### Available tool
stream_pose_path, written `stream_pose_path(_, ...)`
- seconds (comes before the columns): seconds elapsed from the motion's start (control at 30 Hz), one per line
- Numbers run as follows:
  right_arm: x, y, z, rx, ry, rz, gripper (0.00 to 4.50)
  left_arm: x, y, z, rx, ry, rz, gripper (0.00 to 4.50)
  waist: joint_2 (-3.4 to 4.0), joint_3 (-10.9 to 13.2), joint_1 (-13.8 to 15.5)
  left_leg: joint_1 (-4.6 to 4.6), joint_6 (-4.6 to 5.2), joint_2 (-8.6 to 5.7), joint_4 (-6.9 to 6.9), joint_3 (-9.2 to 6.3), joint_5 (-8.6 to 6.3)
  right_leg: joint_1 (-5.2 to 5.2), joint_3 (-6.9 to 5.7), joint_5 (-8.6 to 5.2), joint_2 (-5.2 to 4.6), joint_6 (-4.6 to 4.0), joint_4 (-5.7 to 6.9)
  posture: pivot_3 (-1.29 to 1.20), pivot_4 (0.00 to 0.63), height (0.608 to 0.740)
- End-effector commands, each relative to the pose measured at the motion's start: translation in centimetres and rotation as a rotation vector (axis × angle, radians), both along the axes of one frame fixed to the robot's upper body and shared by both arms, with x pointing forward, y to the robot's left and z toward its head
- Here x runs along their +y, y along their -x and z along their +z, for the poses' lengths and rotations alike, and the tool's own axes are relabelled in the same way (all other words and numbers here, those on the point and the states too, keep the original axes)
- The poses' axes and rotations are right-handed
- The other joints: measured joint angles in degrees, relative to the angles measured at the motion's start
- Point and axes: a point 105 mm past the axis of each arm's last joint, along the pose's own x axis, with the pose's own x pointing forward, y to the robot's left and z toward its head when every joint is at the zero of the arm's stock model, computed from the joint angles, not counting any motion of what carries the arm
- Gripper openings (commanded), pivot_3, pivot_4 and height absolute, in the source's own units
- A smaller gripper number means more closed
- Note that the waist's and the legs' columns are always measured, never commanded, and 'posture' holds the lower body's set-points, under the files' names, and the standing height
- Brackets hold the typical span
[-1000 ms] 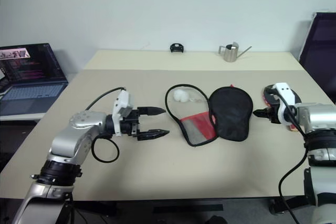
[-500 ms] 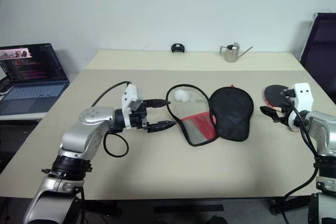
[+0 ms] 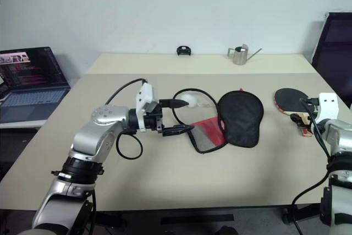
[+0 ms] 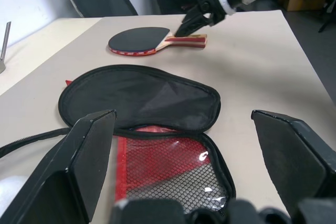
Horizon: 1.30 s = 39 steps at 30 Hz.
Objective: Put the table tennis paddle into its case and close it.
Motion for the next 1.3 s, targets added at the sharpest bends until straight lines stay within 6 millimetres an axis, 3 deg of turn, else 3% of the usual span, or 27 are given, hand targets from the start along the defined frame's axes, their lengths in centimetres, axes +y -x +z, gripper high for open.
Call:
stream_pose_path(0.03, -0.1, -1.0, 1.1, -0.042, 0.025, -0.008, 4.49, -0.1, 0.3, 1.3, -0.069, -0.004, -0.014, 4.50, 0.00, 0.00, 0.04, -0.01, -0.04, -0.01, 0.00, 0.01, 0.02, 0.00, 0.00, 0.00, 0.00, 0.00, 0.00, 0.00, 0.150, 0.740)
stream_pose_path(0.53, -0.7, -1.6, -1.4, 0.052, 0.066, -0.106, 4.49, 1.1, 0.5, 1.5, -0.080, -0.024, 0.030, 4.50, 0.00, 0.00, 0.13, -0.04, -0.18, 0.00, -0.03, 0.00, 0.10, 0.00, -0.01, 0.00, -0.01, 0.00, -0.07, 0.00, 0.150, 0.740)
stream_pose_path(0.8, -0.1, -1.5, -2.8, 0.078, -0.024, -0.116, 4.49, 1.3, 0.5, 1.6, -0.082, -0.032, 0.037, 4.50, 0.00, 0.00, 0.11, -0.04, -0.18, 0.00, -0.02, 0.01, 0.10, 0.00, 0.00, 0.00, -0.01, 0.00, -0.06, 0.00, 0.150, 0.740)
stream_pose_path(0.9, 0.3, -1.5, -3.3, 0.086, -0.040, -0.110, 3.89, 1.4, 0.5, 1.6, -0.084, -0.035, 0.039, 4.50, 0.00, 0.00, 0.10, -0.03, -0.18, 0.00, -0.02, 0.01, 0.10, 0.00, 0.00, 0.00, -0.01, 0.00, -0.06, 0.00, 0.150, 0.740)
stream_pose_path(1.17, 0.7, -1.5, -4.5, 0.103, -0.013, -0.128, 1.27, 1.7, 0.4, 1.3, -0.084, -0.038, 0.048, 4.50, -0.01, -0.01, -0.35, 0.01, -0.18, 0.02, 0.00, 0.01, 0.10, 0.05, 0.01, 0.00, 0.00, -0.01, -0.02, 0.00, 0.150, 0.740)
stream_pose_path(1.3, 0.5, -1.7, -4.2, 0.059, -0.041, -0.179, 1.21, 2.2, 0.2, 1.3, -0.086, -0.035, 0.069, 4.50, -0.04, -0.03, -0.37, 0.02, -0.18, 0.02, 0.02, 0.01, 0.10, 0.07, 0.00, 0.04, 0.00, -0.04, -0.01, 0.00, 0.150, 0.740)
